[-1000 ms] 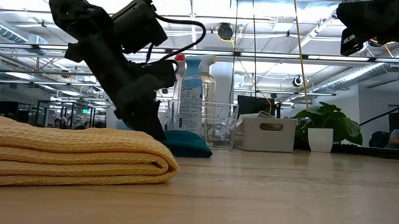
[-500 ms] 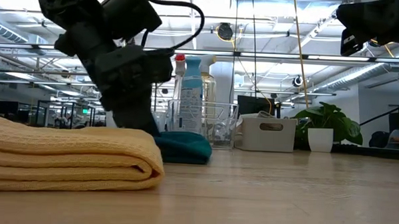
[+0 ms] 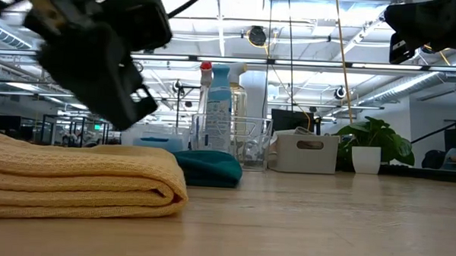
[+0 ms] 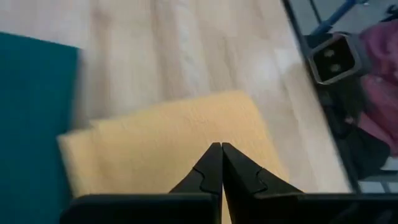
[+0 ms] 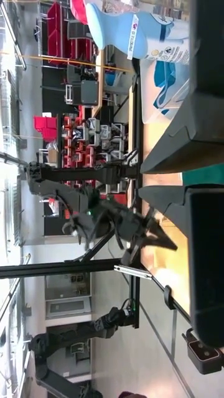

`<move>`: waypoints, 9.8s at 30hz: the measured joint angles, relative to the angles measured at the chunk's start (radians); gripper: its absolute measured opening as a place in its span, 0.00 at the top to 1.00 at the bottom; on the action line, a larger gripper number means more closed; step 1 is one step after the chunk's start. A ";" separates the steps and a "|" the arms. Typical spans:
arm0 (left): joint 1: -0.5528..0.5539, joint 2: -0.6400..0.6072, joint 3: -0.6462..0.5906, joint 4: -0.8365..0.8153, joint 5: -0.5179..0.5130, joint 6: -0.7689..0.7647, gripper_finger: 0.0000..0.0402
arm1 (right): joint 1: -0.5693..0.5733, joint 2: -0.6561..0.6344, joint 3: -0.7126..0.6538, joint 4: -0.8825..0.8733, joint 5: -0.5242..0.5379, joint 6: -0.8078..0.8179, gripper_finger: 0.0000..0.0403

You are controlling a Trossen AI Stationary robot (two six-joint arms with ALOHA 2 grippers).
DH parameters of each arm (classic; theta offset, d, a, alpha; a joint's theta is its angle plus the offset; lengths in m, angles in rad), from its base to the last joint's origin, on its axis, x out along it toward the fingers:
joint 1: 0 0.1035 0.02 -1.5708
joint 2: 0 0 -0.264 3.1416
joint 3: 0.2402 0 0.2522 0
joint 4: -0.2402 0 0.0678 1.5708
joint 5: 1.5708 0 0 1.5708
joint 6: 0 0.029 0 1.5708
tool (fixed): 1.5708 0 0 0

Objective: Pick & Place Kitchen Items
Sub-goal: Put the yellow microfiber cloth into the gray bin

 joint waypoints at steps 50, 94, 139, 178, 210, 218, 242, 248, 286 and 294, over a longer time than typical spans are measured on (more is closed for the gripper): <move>0.086 -0.178 0.012 -0.876 -0.098 -1.243 0.99 | 0.000 0.011 0.000 0.000 0.000 0.011 0.96; 0.560 0.003 0.004 -0.958 0.311 0.560 0.54 | 0.000 0.012 0.000 -0.019 0.000 -0.003 0.96; 0.159 -0.172 0.723 -1.311 -0.667 0.020 0.96 | 0.000 0.155 0.001 0.182 0.077 0.056 0.96; 0.323 0.167 0.988 -0.915 -0.634 0.268 0.96 | -0.259 1.176 1.110 -0.778 -0.035 0.083 0.25; 0.305 0.117 0.986 -0.917 -0.493 0.296 0.74 | -0.335 1.181 1.113 -0.869 -0.261 -0.113 0.99; 0.306 -0.006 0.987 -0.990 -0.495 0.295 0.72 | -0.391 1.107 1.113 -0.957 -0.158 -0.196 1.00; 0.300 -0.096 0.987 -1.022 -0.444 0.298 0.72 | -1.051 1.224 1.112 -0.882 -0.427 -0.722 1.00; 0.300 -0.096 0.987 -1.022 -0.443 0.328 0.72 | -1.085 1.337 1.112 -0.803 -0.425 -0.804 1.00; 0.301 -0.096 0.987 -1.024 -0.445 0.328 0.72 | -1.092 1.400 1.112 -0.644 -0.136 -0.566 0.58; 0.301 -0.096 0.987 -1.023 -0.453 0.328 0.72 | -1.110 1.382 1.092 -0.759 -0.242 -0.503 0.78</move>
